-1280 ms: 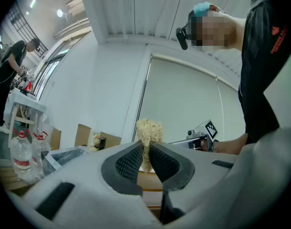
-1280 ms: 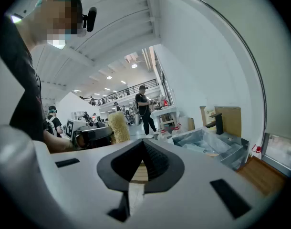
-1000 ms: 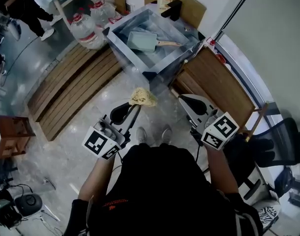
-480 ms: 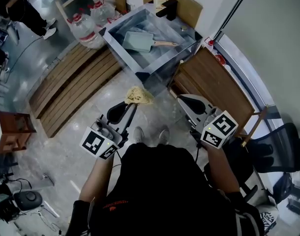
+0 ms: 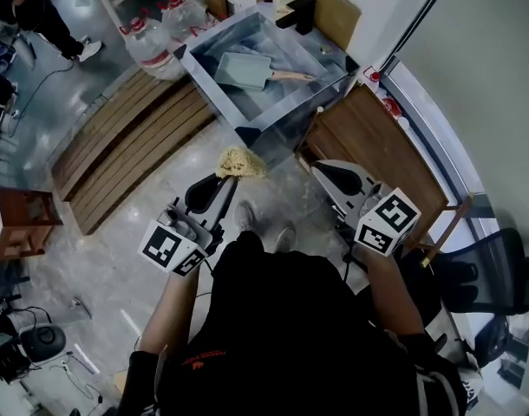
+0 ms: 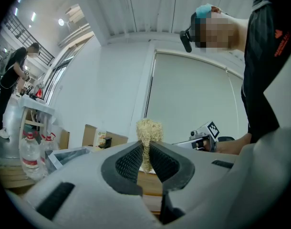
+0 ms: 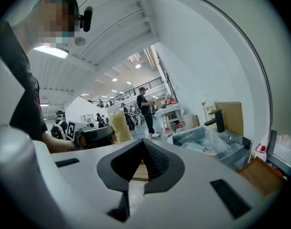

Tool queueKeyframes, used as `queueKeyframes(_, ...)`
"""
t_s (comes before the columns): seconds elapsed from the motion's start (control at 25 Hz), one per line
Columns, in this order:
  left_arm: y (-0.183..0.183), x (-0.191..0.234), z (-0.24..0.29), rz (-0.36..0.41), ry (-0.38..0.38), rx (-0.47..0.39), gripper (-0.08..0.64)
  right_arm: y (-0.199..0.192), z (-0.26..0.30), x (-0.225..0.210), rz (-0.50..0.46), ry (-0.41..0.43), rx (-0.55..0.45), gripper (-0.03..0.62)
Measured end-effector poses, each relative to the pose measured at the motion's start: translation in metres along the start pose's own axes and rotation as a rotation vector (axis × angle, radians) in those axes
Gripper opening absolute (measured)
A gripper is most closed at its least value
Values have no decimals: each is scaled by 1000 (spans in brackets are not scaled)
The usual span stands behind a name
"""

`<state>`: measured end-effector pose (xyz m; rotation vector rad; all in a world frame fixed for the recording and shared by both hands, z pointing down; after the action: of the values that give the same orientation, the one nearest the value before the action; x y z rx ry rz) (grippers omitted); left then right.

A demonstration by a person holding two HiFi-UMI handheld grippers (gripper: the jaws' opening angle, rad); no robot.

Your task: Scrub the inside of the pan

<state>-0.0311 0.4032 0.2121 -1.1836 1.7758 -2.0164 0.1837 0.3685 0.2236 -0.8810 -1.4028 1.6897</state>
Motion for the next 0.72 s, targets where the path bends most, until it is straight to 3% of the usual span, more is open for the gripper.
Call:
queueKeyframes(0.32, 3, 37, 18, -13, -2, -1, 48, -3, 29, -25, 0, 5, 21, 5)
queueKeyframes(0.72, 34, 138, 59, -24, -43, 30, 48, 1, 118, -80, 25, -22, 49, 5)
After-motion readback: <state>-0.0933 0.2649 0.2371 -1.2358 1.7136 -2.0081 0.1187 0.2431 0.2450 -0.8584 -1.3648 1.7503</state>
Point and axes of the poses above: the fingertips, and each gripper's own axes: z forward along the fingers, x to its left, y out of its top, the point moved 5 cm from there along -z, backward along the fingers, and after that the axes turned 15 degrees about -z, right-handed, at the moved point
